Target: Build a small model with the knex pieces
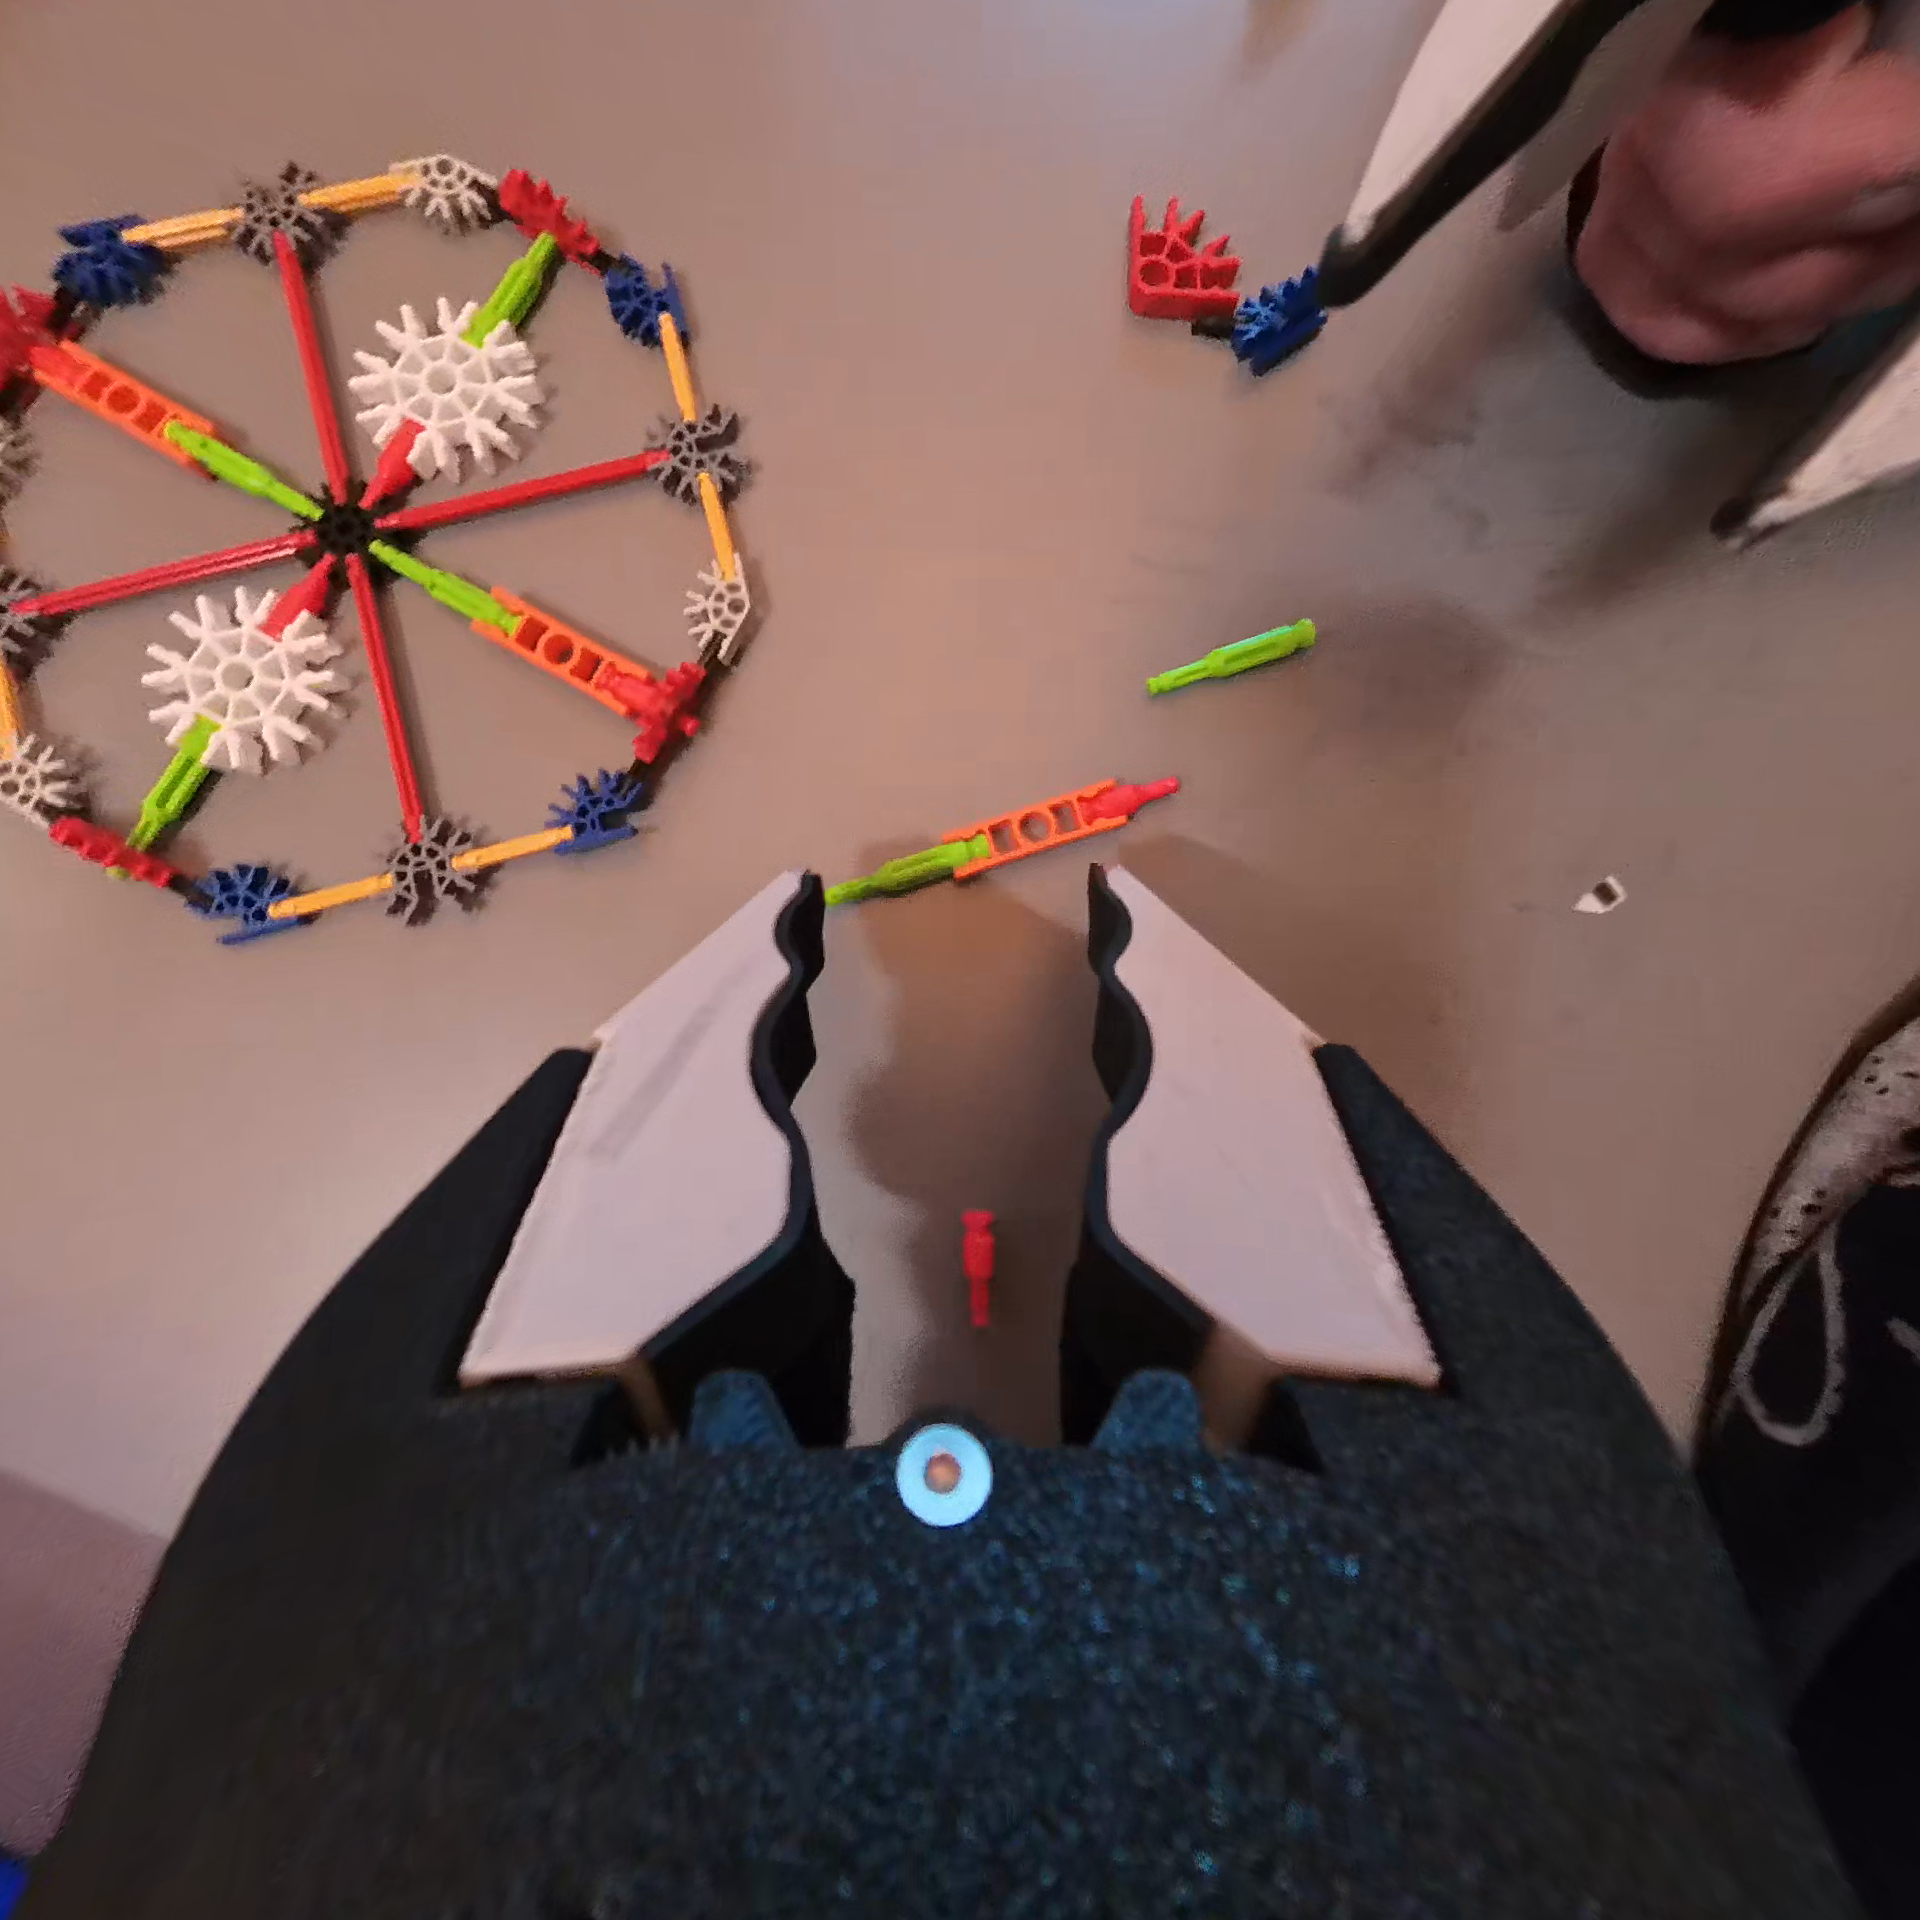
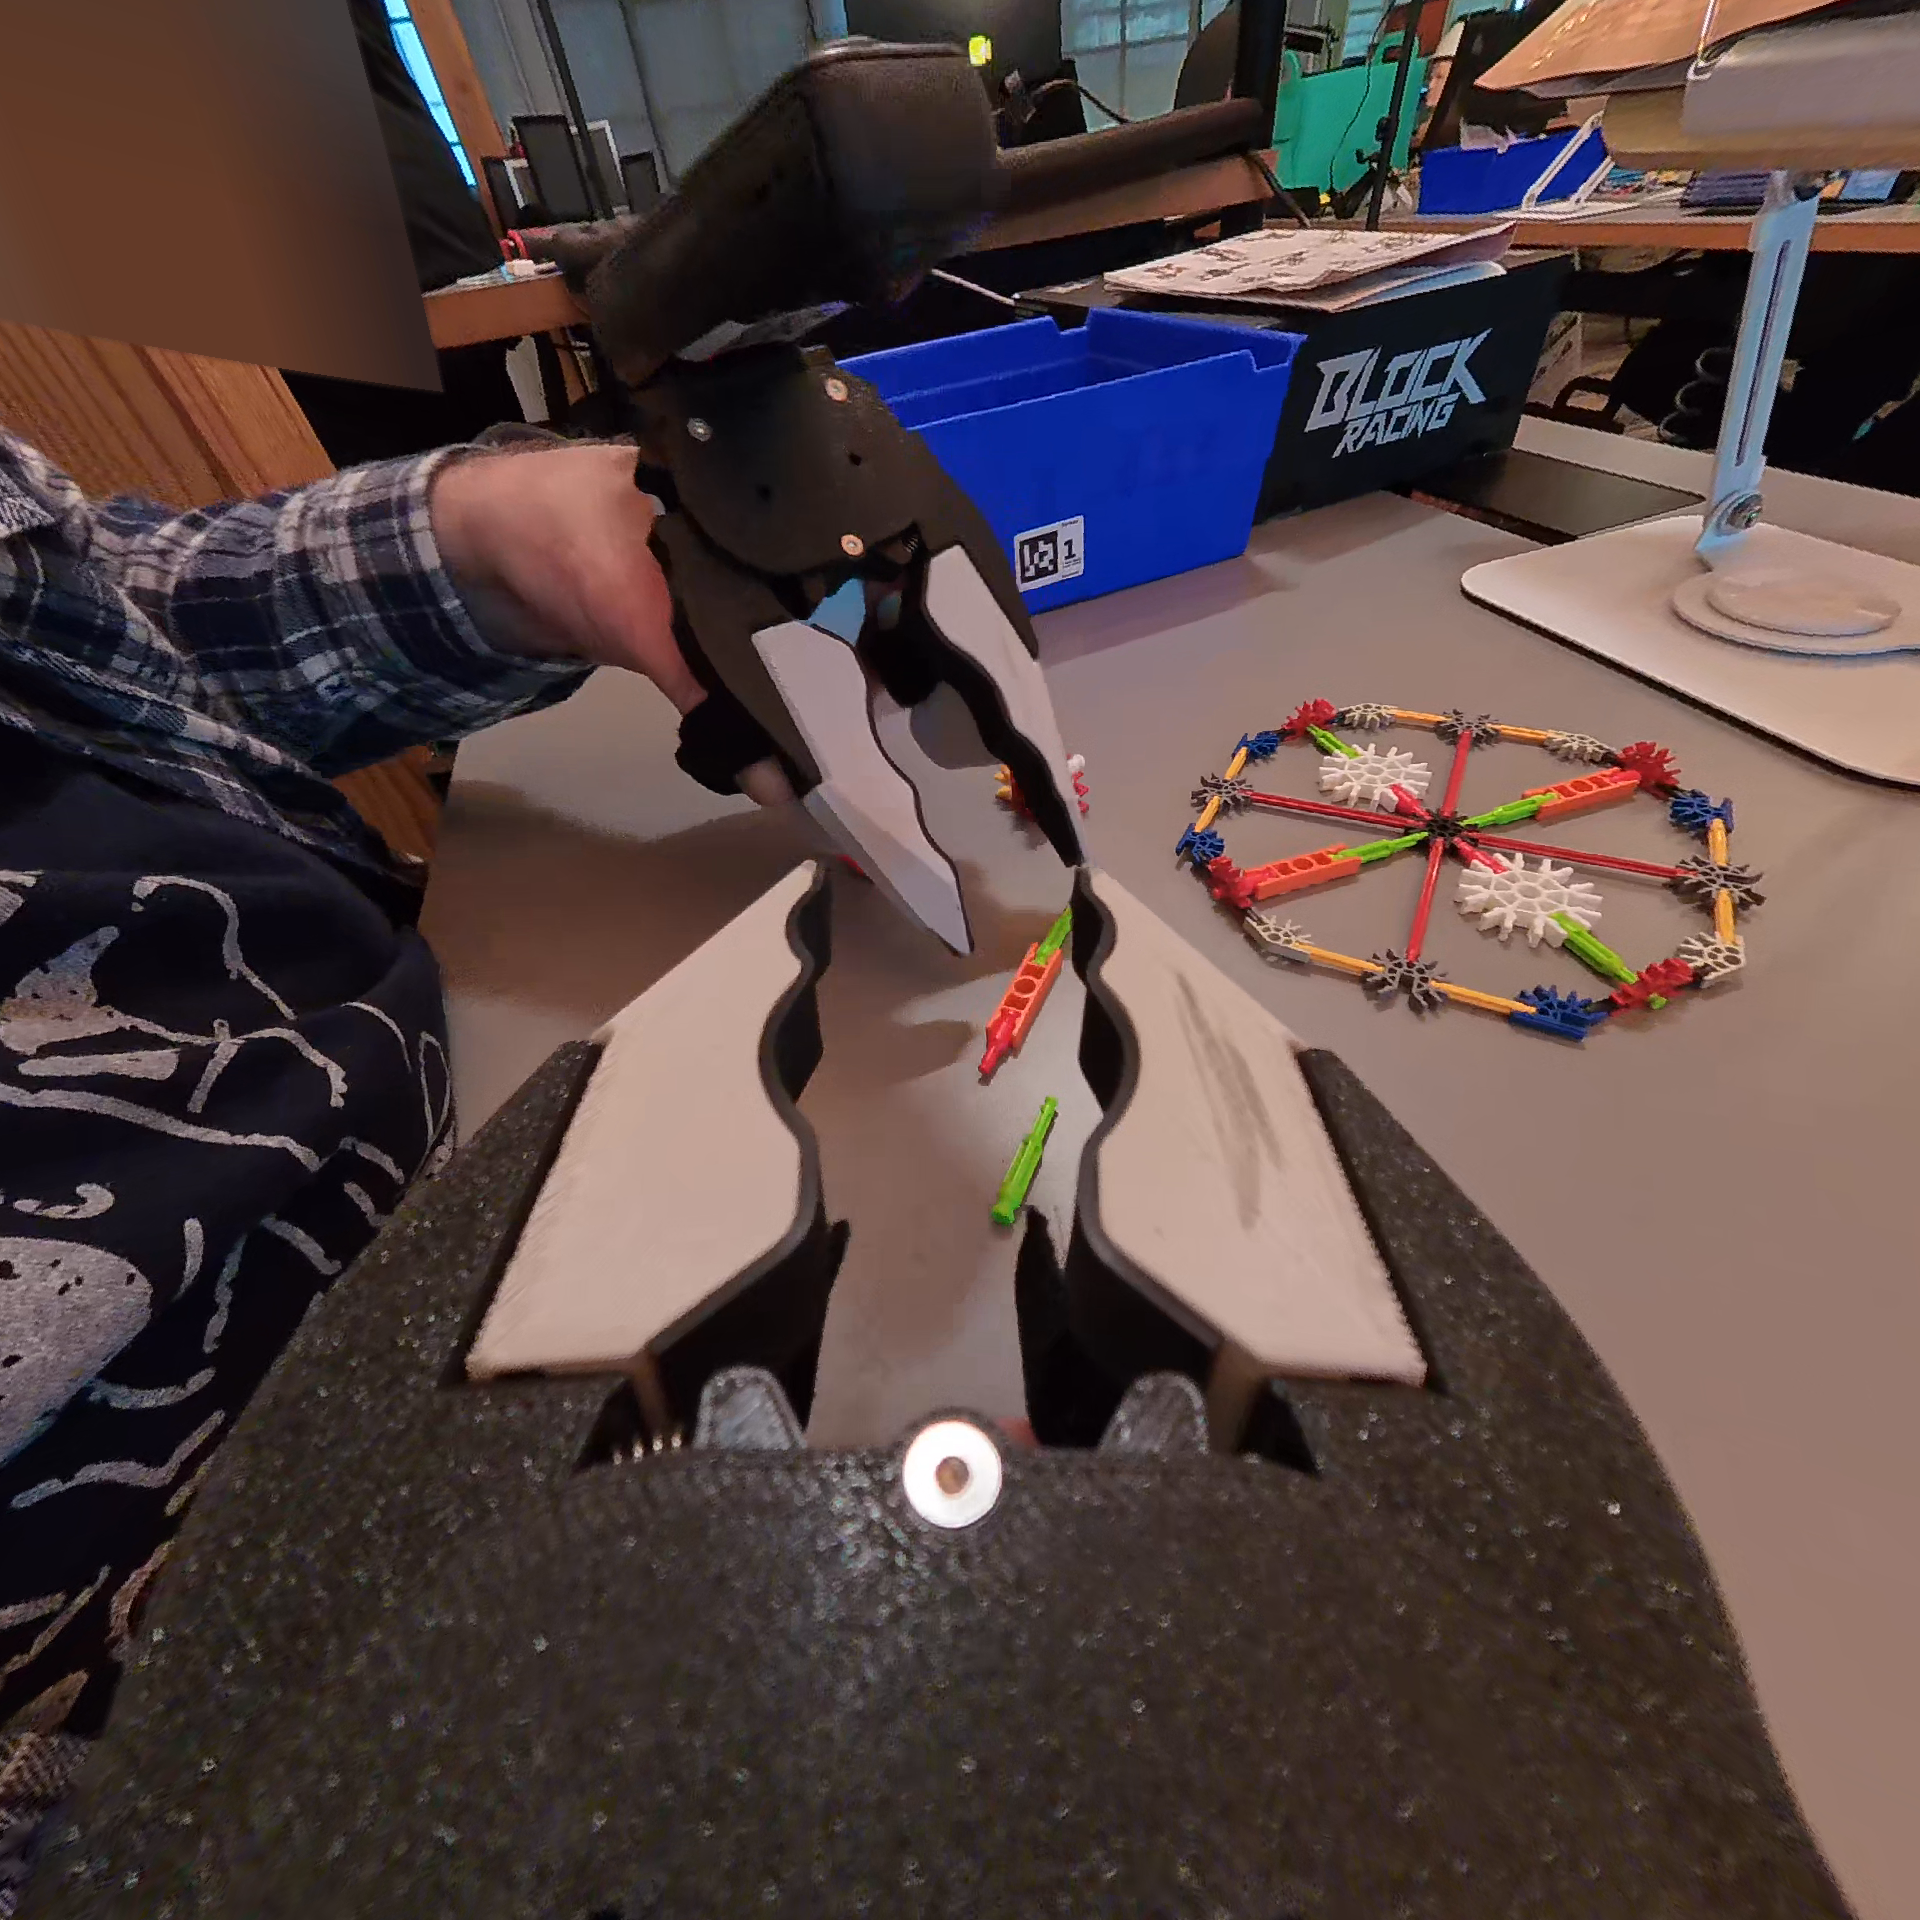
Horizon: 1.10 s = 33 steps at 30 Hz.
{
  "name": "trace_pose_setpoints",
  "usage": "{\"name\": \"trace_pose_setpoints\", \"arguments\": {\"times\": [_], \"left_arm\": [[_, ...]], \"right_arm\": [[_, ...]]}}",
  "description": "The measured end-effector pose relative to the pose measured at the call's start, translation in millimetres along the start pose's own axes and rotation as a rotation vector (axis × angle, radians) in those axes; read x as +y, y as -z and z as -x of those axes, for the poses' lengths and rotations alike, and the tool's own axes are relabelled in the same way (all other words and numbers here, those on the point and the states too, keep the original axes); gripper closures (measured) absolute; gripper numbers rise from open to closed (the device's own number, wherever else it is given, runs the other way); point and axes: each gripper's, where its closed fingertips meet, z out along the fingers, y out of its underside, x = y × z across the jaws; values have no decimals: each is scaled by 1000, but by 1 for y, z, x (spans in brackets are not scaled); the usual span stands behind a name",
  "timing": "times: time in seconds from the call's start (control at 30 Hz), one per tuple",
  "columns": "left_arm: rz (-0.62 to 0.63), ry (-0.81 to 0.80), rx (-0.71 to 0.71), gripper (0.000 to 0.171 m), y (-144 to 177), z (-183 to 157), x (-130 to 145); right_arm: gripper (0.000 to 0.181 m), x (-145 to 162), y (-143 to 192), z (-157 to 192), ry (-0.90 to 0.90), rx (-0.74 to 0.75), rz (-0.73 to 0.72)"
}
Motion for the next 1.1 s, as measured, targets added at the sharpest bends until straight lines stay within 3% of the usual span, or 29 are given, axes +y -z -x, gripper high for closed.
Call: {"name": "trace_pose_setpoints", "arguments": {"times": [0.17,0.37,1.1], "left_arm": [[17,38,21,120,-11,-7,8],[-12,37,110,118,-22,-12,-6],[-35,-82,96,123,-26,-5,-25]], "right_arm": [[136,7,-3,-2,-16,4,38],[136,6,-2,-1,-14,2,32],[136,5,3,-2,1,9,28]]}}
